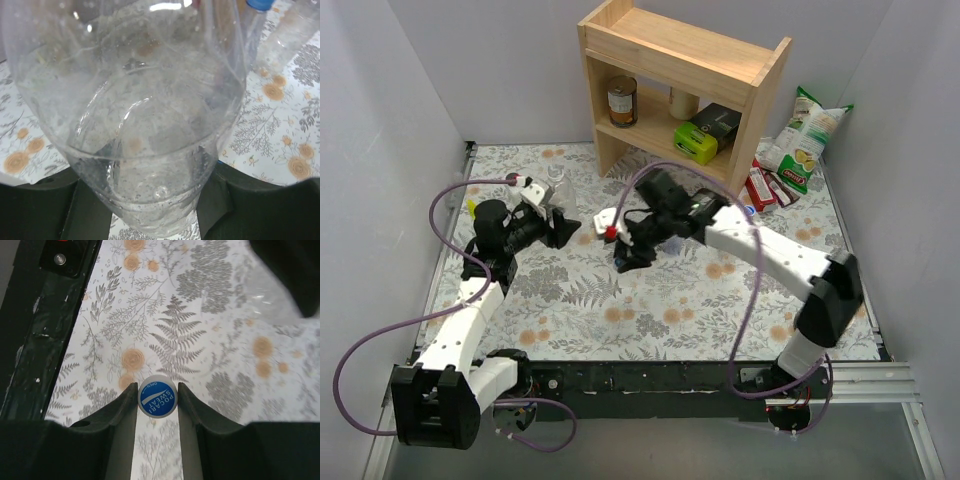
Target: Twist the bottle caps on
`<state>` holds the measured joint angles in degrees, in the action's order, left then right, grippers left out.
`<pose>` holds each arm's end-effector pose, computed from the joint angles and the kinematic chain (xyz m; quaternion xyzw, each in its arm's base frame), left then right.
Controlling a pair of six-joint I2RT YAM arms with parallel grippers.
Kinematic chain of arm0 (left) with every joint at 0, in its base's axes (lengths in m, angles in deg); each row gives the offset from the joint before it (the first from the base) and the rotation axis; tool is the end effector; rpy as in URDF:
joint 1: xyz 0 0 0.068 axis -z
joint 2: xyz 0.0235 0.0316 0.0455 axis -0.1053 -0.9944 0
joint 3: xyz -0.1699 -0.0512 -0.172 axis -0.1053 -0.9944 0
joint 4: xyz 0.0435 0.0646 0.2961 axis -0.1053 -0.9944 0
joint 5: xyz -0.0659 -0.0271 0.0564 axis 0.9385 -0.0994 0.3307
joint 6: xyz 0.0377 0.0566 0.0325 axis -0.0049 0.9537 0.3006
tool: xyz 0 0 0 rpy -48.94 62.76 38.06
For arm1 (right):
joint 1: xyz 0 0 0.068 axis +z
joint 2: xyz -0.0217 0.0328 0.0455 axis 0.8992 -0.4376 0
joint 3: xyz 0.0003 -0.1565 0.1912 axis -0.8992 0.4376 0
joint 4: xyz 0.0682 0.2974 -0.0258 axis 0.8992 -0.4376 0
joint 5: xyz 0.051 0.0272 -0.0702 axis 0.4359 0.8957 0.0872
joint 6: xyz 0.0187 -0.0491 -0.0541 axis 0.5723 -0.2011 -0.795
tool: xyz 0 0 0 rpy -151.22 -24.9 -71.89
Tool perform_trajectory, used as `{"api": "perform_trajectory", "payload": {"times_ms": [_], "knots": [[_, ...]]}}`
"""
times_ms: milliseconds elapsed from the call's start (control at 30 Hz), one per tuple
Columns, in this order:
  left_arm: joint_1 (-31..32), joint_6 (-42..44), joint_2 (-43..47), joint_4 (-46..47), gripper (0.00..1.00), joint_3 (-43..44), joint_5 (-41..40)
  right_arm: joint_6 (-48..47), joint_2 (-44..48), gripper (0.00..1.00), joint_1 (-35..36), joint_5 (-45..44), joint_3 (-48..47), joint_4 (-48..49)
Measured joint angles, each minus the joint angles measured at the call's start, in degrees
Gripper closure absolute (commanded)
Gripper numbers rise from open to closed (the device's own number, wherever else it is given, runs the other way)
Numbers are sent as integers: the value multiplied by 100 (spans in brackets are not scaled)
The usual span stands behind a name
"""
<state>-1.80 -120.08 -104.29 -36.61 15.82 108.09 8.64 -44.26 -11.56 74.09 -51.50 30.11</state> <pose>0.3073 -0.0608 0.2520 0.0094 0.7803 -0.4124 0.4700 0.2344 0.3683 0.2682 -0.7342 0.5059 0.3218 0.3185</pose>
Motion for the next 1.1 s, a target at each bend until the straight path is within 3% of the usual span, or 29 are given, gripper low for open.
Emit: {"api": "perform_trajectory", "payload": {"times_ms": [233, 400, 600, 1100], "knots": [[472, 632, 109, 844, 100, -1025, 809, -116, 1266, 72, -629, 199, -531, -986], [1602, 1113, 278, 1143, 100, -1919, 940, -9, 1408, 72, -638, 278, -1093, -1300], [2382, 1303, 256, 1436, 100, -2269, 890, 138, 1252, 71, -636, 535, -1663, -1493], [2787, 1467, 490, 1803, 100, -2437, 737, -79, 612, 70, -444, 787, -1679, -1961]]}}
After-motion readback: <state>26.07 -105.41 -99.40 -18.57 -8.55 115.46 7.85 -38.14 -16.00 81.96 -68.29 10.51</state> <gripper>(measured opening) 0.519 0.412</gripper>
